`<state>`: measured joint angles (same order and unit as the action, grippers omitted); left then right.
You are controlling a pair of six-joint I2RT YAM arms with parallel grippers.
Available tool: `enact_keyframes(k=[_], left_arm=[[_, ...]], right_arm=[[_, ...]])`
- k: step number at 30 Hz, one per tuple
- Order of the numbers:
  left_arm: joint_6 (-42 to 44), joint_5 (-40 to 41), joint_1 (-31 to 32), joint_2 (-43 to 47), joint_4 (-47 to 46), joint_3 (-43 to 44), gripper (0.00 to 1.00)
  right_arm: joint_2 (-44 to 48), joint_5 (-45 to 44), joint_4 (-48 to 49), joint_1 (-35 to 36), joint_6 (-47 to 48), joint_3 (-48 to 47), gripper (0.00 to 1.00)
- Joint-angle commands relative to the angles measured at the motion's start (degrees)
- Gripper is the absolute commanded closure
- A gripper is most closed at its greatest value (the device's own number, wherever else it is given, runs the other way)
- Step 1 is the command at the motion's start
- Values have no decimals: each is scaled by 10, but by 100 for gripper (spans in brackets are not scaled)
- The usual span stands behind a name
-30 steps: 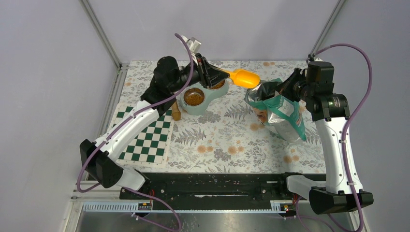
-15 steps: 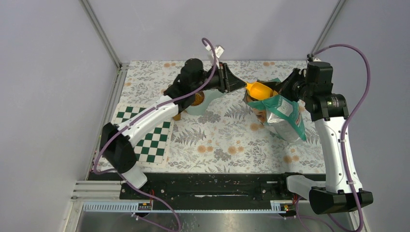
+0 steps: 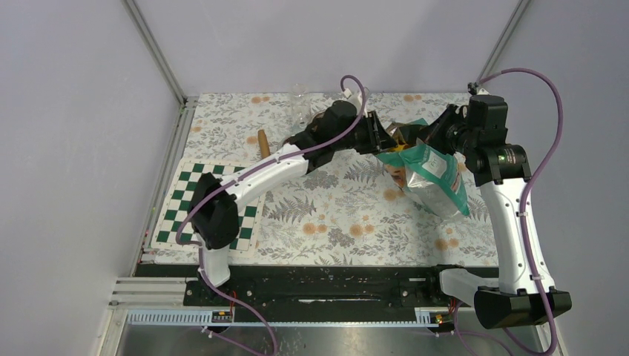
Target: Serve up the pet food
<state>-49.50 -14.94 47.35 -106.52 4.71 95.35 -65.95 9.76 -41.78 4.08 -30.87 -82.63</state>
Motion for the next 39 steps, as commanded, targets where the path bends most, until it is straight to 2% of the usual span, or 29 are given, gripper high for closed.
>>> enact_keyframes(k=[1,5,13,16,19,24,33,39], left_arm=[[28,89,18,-38,48,76,100],[33,49,22,-101,121,156,100],[-6,-66,19,-129,109,168,100],[-52,-146,11,-134,67,163,100],[-147,-219,-1,-130,-34,131,100],[-253,-273,-20,-109,-174,74,100],[-384,-275,-66,-38,-329,-43,100],[-433,-261,-105,14,-378,-110,100]], right_arm=[[11,1,31,1,1,3,100],[12,0,33,1,1,9,100],[14,-1,35,1,0,16,100],[15,-3,35,1,0,15,100],[15,-7,32,1,-1,13,100],[13,-14,26,1,-1,5,100],[6,-25,11,1,-1,-20,100],[4,-33,2,1,-4,-35,100]])
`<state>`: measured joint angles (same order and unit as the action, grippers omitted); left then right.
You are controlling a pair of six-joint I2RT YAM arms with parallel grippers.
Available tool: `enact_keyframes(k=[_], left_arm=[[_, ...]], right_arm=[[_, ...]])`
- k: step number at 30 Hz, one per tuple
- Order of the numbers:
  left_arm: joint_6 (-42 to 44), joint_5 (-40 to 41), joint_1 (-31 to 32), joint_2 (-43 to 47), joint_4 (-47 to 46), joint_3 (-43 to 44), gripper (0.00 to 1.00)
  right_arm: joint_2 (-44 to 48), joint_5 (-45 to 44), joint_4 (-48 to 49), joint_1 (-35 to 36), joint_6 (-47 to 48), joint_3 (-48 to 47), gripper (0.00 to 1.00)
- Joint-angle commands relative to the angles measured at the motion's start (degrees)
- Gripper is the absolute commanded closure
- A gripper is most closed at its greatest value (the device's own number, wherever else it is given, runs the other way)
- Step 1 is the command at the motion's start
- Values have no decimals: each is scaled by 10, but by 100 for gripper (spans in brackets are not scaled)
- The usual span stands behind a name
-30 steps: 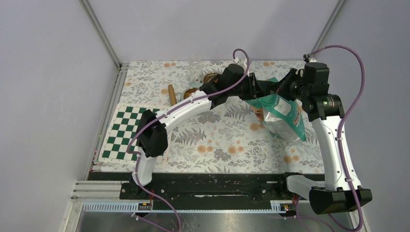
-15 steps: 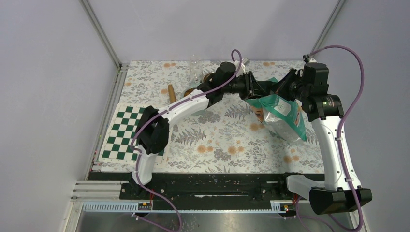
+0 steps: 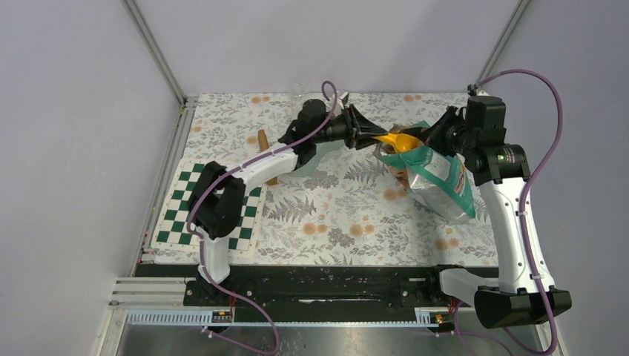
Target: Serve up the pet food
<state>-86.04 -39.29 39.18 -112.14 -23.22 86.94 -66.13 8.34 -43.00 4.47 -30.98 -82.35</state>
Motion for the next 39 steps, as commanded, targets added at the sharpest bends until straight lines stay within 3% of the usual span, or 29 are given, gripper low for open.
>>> enact_keyframes(k=[1,14,22,25,31,39], left_arm=[[-80,-16,-30,78,-115,-37,100],[-91,-15,-87,134,-136,-111,100],[-19,-19,-108,153,-137,-117,100],[48,-17,-105,163,-79,-97,100],[210,32,-56,158,130,-21,100],[278,133,7,89,297,73,100]], right_arm=[[5,-22,12,-3,-3,-41,100],[6,-41,-2,-4,0,-62,100],[7,-46,-3,-4,2,-62,100],[6,-43,-2,-5,3,-63,100],[-5,-13,6,-4,0,-54,100],[-23,5,28,25,17,-33,100]])
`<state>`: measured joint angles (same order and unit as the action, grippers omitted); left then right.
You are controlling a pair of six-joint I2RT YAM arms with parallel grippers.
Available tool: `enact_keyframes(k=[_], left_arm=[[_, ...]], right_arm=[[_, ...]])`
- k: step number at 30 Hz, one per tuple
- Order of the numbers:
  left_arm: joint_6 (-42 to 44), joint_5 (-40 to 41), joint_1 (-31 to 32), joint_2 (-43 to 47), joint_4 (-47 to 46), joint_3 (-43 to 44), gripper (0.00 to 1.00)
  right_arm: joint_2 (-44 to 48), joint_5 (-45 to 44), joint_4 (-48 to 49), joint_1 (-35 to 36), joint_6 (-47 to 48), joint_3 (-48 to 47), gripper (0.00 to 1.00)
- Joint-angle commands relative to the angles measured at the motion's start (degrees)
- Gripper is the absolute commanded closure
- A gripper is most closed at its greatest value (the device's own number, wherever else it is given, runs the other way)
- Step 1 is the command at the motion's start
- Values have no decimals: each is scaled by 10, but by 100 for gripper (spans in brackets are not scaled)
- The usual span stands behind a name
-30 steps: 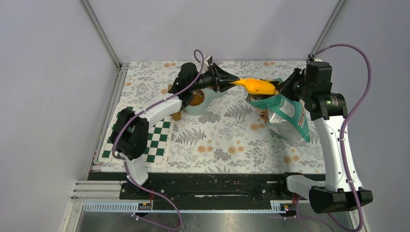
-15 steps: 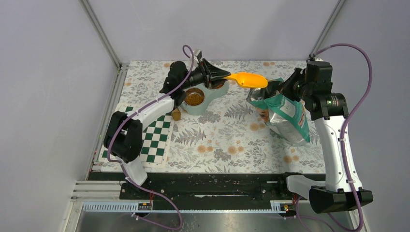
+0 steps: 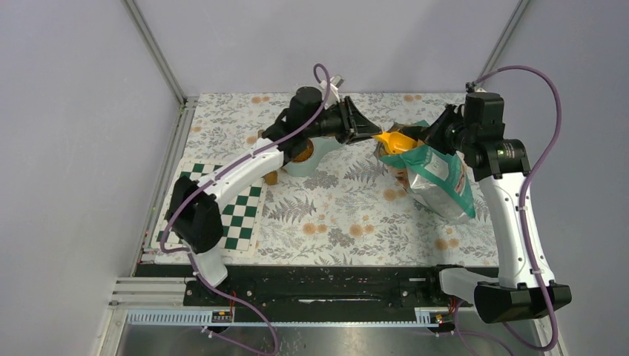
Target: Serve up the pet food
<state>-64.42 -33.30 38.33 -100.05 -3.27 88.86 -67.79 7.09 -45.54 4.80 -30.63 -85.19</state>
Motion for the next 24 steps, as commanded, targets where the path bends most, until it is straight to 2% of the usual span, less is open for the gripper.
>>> enact_keyframes(k=[1,8,14,18,21,24], left_arm=[[74,100,23,-43,126,69,100],[121,208,67,-116,203,134,100],[159,229,92,-185,207,182,100],[126,131,94,-235,161,213,100],[43,25,90,-254,104,217,100],[-45,-32,78,-233,8,168,100]], right_arm=[[-10,8,53,33,17,-5,100],[-31,-56,51,90,33,-20,100],[-40,-68,53,106,35,-30,100],[-41,-66,59,108,27,-18,100],[-37,-67,61,108,23,-11,100],[-32,-84,61,108,23,-10,100]])
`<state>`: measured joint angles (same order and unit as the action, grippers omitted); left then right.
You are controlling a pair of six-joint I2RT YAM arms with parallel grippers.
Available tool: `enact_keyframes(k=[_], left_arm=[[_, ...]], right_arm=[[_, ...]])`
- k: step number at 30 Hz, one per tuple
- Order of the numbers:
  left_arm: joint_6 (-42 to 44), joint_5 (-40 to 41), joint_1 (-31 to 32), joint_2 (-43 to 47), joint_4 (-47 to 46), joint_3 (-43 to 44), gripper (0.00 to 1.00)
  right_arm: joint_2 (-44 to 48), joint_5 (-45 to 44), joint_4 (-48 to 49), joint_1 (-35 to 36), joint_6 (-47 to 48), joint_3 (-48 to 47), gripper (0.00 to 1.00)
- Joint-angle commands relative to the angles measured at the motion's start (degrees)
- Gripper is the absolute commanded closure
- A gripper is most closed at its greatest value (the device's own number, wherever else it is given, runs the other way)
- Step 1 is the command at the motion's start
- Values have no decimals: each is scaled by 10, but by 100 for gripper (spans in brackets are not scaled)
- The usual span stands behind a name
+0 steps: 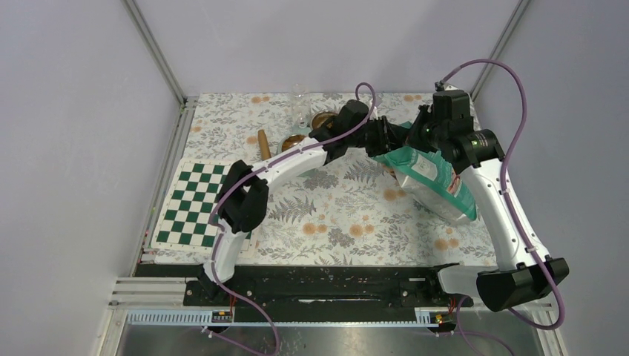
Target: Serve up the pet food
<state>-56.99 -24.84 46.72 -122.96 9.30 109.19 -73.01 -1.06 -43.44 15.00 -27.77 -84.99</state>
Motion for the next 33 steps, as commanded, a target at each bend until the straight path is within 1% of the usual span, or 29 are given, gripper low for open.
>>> enact_keyframes(k=[1,4,6,10,12,16,21,26,33], left_arm=[[-151,-126,-12,7,-154,-57,100],[-228,-151,-34,40,-251,-110,100],[-266,-157,-46,61,-296,-142,100],[-318,-160,-73,105,-377,-207,100],[-328,-160,-86,127,-396,-241,100],[-320,-161,-112,170,-405,-289,100],[-299,-159,-142,222,-391,-331,100],[-284,-161,-164,251,-370,-342,100],[-261,-160,-184,263,-353,-343,100]], right_arm=[[22,-7,39,6,-5,-13,100],[22,-17,35,6,-3,-22,100],[19,-19,30,5,-3,-31,100],[17,-26,20,5,-3,-48,100],[19,-30,17,4,-3,-53,100],[28,-12,17,-4,-14,-57,100],[37,3,17,-14,-22,-64,100],[43,9,17,-28,-26,-67,100],[51,31,17,-42,-32,-67,100]])
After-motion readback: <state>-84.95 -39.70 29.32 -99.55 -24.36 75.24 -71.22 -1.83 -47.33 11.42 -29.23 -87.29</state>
